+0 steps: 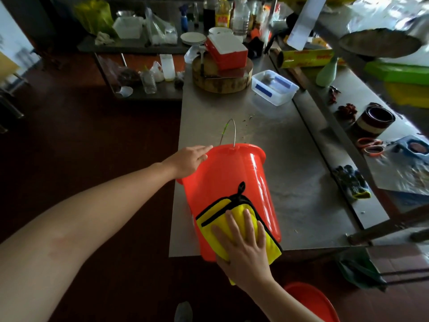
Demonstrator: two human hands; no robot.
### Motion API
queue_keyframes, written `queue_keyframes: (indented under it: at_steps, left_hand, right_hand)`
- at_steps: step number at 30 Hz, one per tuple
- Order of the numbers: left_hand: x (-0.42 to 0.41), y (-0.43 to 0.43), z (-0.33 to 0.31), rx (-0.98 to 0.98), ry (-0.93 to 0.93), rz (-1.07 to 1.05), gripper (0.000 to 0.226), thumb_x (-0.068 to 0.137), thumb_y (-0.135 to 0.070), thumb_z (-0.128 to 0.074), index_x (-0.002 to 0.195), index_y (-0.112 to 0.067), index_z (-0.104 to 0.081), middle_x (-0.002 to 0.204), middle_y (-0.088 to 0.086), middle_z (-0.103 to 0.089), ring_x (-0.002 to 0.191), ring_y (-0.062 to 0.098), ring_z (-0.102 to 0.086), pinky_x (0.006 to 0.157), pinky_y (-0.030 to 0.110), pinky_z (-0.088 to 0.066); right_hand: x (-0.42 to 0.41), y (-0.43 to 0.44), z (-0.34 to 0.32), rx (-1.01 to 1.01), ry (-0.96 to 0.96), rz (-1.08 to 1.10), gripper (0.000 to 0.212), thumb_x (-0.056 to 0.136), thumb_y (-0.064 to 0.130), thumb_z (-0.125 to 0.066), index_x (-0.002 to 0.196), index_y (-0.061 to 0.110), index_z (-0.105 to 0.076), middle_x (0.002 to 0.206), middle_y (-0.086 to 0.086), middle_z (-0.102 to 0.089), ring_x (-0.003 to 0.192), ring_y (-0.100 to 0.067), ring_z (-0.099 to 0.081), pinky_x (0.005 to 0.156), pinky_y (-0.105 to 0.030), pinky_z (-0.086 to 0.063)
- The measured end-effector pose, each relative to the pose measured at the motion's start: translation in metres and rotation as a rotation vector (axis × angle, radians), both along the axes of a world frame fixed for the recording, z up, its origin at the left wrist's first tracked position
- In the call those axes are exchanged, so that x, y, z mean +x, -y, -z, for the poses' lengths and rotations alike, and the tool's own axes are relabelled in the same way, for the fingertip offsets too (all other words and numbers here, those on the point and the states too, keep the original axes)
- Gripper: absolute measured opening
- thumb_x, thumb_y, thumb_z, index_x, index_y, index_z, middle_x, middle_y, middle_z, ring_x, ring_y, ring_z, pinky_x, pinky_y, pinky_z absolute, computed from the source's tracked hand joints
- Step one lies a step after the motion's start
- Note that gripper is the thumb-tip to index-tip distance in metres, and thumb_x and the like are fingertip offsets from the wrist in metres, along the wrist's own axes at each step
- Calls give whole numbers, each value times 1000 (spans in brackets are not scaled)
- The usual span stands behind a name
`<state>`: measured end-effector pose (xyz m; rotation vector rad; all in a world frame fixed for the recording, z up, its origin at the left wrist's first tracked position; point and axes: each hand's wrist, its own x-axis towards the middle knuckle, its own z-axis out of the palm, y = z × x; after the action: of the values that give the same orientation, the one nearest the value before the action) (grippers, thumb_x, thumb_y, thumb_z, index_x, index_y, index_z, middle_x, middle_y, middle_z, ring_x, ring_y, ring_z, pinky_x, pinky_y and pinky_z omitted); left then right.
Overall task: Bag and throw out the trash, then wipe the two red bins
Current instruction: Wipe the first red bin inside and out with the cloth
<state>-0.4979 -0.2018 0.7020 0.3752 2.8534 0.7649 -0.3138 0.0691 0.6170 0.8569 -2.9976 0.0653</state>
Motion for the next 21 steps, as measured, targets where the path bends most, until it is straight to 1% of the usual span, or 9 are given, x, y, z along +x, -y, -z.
queue_keyframes:
  at_steps: [1, 2, 4, 7, 10, 12, 15, 19, 21]
  left_hand:
    - [-2, 1, -1, -2, -14, -12, 50, 109, -23, -41, 157, -24, -30, 159, 3, -39, 145, 19, -38, 114, 23, -26]
    - [-4, 2, -2, -3, -20, -10, 49, 107, -16, -43, 155, -21, -36, 156, 3, -43, 142, 18, -43, 114, 23, -30]
    - [-7, 7, -2, -6, -19, 5, 51, 104, -9, -49, 153, -22, -40, 154, 2, -46, 141, 17, -44, 116, 25, -31]
    - [-11, 12, 0, 15, -27, 26, 51, 102, -7, -54, 150, -22, -44, 152, 2, -48, 141, 16, -43, 116, 22, -29]
    - [-16, 17, 3, 38, -49, 43, 49, 101, -5, -56, 147, -20, -48, 149, 1, -51, 139, 15, -46, 114, 18, -29]
    - [-20, 20, 4, 41, -58, 59, 49, 101, -4, -56, 146, -20, -50, 148, 1, -53, 137, 14, -48, 112, 15, -29]
    - [-25, 20, 6, 51, -69, 89, 47, 101, -4, -55, 146, -19, -51, 146, 2, -55, 134, 14, -50, 110, 12, -32]
    - [-28, 21, 5, 64, -63, 109, 44, 103, -5, -52, 145, -20, -53, 144, -1, -56, 133, 14, -52, 111, 27, -41]
    - [-29, 23, 5, 49, -61, 118, 46, 103, -5, -52, 146, -22, -52, 142, 0, -59, 131, 15, -54, 110, 27, -43]
  right_hand:
    - [-2, 3, -1, 6, 0, 7, 83, 79, 69, -56, 154, 49, -28, 171, 1, -7, 154, -45, -3, 112, -74, -20]
    - [-6, 6, -3, 9, -1, 16, 82, 79, 69, -57, 154, 49, -29, 171, 1, -8, 154, -45, -3, 112, -74, -20]
    - [-16, 13, -9, 11, 0, 28, 79, 79, 69, -54, 152, 50, -32, 170, 1, -9, 154, -45, -4, 112, -73, -21]
    - [-38, 28, -17, 9, 15, 58, 74, 80, 68, -47, 150, 51, -33, 171, 2, -7, 154, -46, -3, 112, -74, -21]
    - [-65, 45, -23, 3, 45, 86, 77, 83, 66, -54, 153, 52, -24, 170, 3, 8, 153, -45, 8, 114, -74, -13]
    - [-87, 56, -29, -8, 60, 104, 78, 86, 64, -55, 153, 53, -18, 169, 5, 16, 153, -44, 15, 115, -74, -9]
    - [-120, 71, -41, -18, 65, 146, 77, 87, 63, -54, 154, 52, -16, 169, 5, 14, 153, -43, 13, 116, -73, -11]
    - [-144, 85, -51, -20, 93, 179, 74, 91, 66, -48, 155, 53, -14, 168, 7, 15, 153, -41, 15, 117, -72, -6]
    - [-142, 86, -50, -22, 94, 184, 73, 92, 67, -46, 156, 52, -13, 169, 7, 15, 153, -41, 15, 118, -71, -6]
